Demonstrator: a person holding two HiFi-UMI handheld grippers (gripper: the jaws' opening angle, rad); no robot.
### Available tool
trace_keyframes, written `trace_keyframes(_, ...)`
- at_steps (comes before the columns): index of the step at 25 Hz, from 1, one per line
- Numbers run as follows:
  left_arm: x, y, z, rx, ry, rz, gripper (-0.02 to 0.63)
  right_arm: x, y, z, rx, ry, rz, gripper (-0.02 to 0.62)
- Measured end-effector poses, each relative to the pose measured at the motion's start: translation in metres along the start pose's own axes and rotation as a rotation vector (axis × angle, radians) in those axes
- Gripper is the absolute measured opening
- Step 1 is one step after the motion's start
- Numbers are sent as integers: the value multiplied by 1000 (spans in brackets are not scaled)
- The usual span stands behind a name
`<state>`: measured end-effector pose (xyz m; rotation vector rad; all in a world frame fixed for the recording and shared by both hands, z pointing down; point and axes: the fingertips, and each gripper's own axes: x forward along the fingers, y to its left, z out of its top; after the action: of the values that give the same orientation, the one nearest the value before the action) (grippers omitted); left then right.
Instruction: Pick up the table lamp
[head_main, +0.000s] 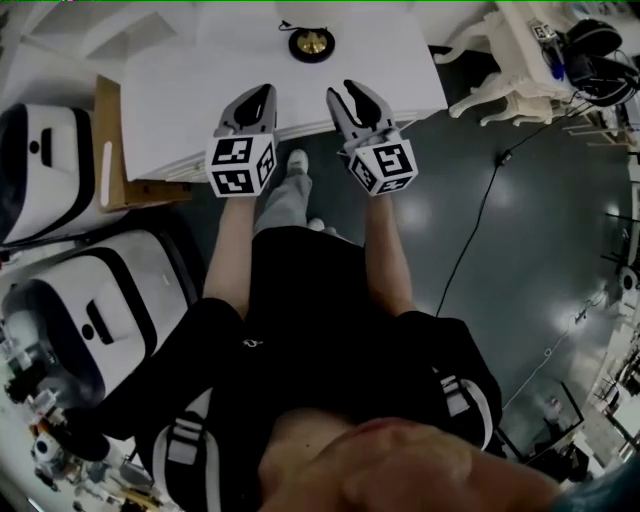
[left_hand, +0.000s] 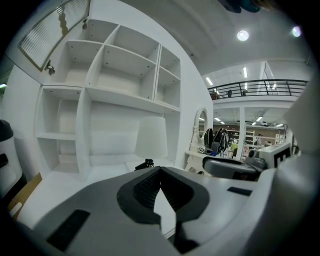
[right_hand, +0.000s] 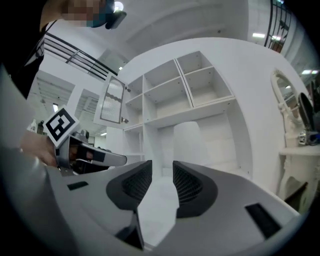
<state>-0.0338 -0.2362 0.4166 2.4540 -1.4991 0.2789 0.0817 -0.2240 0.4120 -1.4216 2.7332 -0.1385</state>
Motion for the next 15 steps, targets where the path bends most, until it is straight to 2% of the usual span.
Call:
trace_keyframes(4, 33, 27, -6, -19, 40, 12, 9, 39, -19, -25, -11, 32, -28, 130)
trace_keyframes(9, 60, 47, -13, -14, 88, 24, 9, 79, -53, -47, 44, 40, -57, 163)
trace_keyframes(15, 68, 91, -34, 20, 159, 100, 9, 137, -98, -77, 53, 44, -103, 194)
